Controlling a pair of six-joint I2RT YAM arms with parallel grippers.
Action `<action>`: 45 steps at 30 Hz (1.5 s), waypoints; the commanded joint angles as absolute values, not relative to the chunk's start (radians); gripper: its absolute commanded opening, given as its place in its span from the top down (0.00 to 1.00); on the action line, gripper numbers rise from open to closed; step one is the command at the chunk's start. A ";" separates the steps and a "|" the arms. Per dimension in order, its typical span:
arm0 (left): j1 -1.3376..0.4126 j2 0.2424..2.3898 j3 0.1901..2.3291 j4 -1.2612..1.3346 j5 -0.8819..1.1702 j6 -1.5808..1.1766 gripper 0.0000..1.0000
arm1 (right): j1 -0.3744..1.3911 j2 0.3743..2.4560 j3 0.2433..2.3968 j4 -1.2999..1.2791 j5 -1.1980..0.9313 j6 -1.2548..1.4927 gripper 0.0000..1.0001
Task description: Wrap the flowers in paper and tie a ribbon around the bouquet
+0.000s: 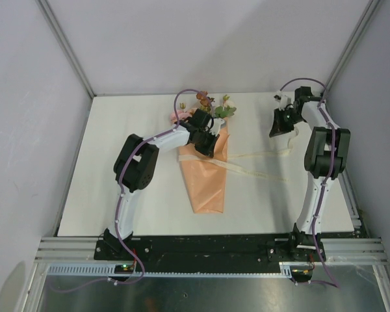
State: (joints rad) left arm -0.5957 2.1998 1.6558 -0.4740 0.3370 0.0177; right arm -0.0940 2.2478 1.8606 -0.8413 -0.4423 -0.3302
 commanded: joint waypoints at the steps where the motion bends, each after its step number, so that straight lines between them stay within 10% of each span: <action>1: -0.599 2.213 1.667 -0.508 0.340 0.022 1.00 | -0.099 2.061 1.891 -0.853 -0.889 -0.147 1.00; 19: -0.578 2.055 1.704 -0.506 0.475 -0.065 1.00 | 0.157 1.838 1.324 0.030 -1.161 0.722 1.00; 28: -0.545 2.029 1.732 -0.506 0.502 -0.116 0.98 | 0.279 1.787 1.230 -0.023 -1.082 0.709 1.00; 45: -0.433 1.700 1.408 -0.600 0.513 0.207 0.50 | 0.456 1.845 1.121 -0.015 -0.831 0.774 1.00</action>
